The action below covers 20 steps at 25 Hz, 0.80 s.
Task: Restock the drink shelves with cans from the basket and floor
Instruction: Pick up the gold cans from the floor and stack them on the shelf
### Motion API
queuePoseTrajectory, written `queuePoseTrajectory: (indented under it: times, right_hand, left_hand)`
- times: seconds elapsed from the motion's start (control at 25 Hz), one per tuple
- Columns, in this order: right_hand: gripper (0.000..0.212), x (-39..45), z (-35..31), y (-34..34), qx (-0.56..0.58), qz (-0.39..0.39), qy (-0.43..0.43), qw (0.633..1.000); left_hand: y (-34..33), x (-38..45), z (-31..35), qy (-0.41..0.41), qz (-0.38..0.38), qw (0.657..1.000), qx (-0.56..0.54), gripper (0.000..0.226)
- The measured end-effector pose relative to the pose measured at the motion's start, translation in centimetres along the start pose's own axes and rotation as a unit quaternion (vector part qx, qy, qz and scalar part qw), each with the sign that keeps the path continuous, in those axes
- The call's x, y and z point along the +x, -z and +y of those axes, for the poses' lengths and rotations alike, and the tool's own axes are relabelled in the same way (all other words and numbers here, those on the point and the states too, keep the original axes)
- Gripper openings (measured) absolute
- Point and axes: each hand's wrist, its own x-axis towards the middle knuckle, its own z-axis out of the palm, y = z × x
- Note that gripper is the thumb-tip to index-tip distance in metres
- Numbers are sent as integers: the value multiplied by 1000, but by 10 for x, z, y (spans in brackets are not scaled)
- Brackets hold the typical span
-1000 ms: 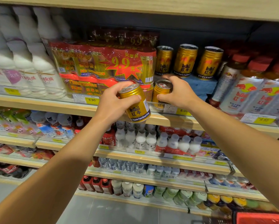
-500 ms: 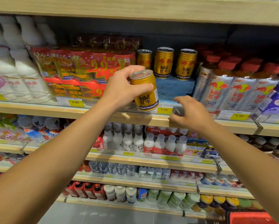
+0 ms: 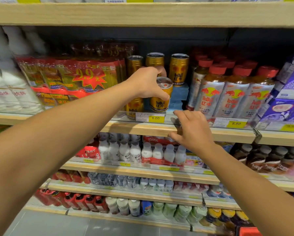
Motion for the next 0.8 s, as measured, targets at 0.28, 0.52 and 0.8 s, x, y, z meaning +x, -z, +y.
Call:
queuePoseTrajectory:
  times: [0.28, 0.52, 0.8]
  right_hand:
    - [65, -1, -2, -4, 20, 33, 0, 999]
    - [66, -1, -2, -4, 28, 29, -7, 999]
    - [68, 1, -6, 5, 26, -20, -18, 999]
  left_hand:
    - [-6, 18, -2, 58, -112, 985, 119, 72]
    - [-12, 20, -5, 33, -143, 984, 102, 68]
    - [-11, 6, -10, 27, -141, 986, 79, 73]
